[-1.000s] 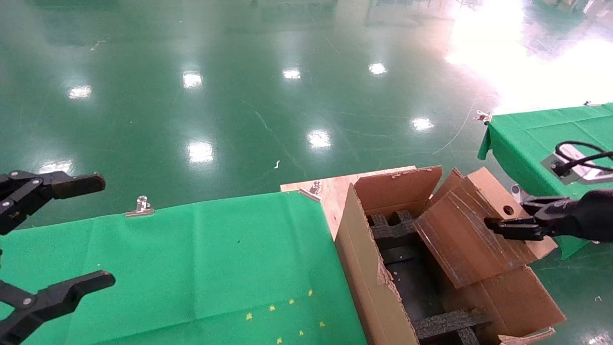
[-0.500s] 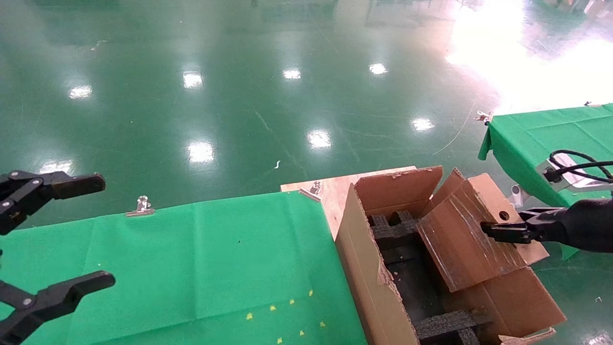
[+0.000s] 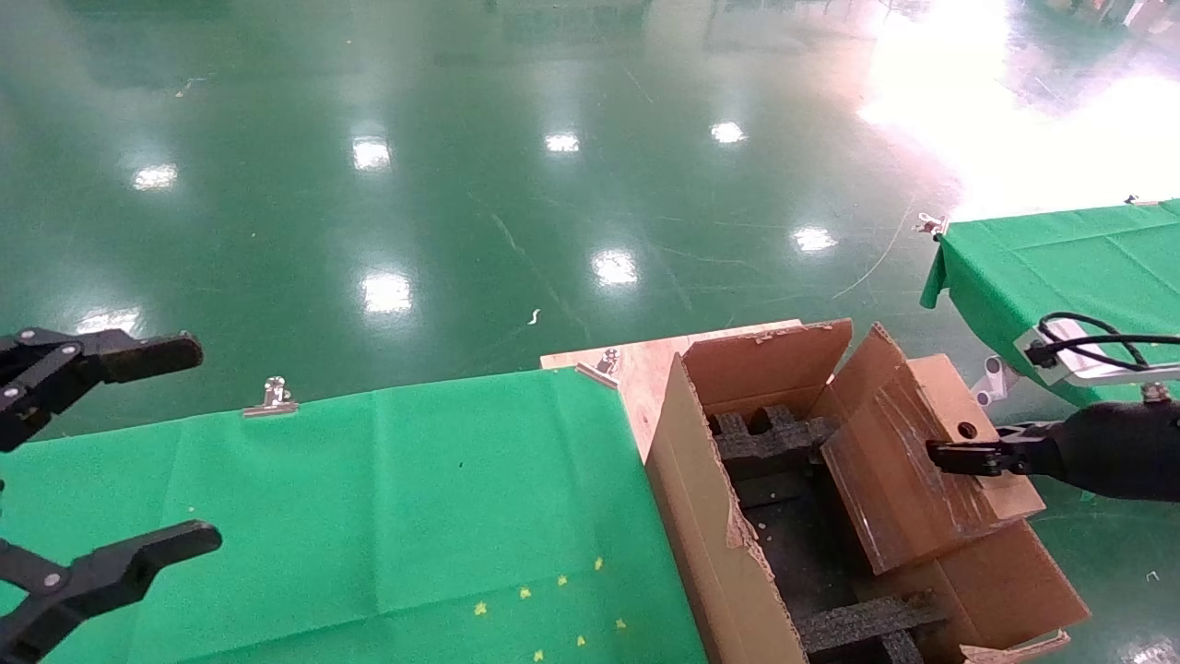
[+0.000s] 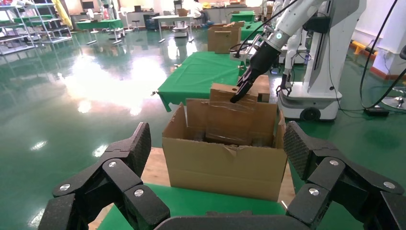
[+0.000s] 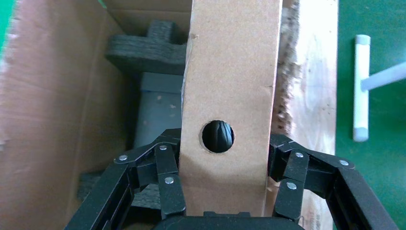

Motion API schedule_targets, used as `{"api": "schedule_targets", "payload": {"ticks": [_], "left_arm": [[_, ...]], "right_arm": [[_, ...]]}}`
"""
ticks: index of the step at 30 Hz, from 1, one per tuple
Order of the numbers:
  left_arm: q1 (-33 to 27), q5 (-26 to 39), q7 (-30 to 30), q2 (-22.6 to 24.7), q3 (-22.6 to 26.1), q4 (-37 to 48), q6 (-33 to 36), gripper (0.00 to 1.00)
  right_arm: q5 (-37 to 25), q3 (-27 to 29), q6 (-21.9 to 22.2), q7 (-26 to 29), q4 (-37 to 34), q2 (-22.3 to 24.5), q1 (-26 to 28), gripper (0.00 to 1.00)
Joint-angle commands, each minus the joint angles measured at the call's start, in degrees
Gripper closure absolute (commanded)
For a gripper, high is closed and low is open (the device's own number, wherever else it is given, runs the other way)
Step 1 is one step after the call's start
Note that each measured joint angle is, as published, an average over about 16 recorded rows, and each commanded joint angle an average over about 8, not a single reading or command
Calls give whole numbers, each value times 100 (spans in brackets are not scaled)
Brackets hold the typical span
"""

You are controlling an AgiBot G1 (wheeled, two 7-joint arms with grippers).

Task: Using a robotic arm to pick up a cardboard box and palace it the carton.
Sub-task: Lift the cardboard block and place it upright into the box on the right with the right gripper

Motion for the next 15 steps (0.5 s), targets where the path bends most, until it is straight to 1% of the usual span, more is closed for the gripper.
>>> {"api": "schedule_targets", "payload": {"ticks": [1,8,15], "left_arm": [[0,0,0,0,0,0,0,0],[0,0,0,0,0,0,0,0],[0,0,0,0,0,0,0,0]], "right_arm": [[-56,-50,126,114,32,-5,-57,100],[-127,-170,308,346,79,-87,-209,100],[1,-276,553,315,-57,-317,-473,100]]}}
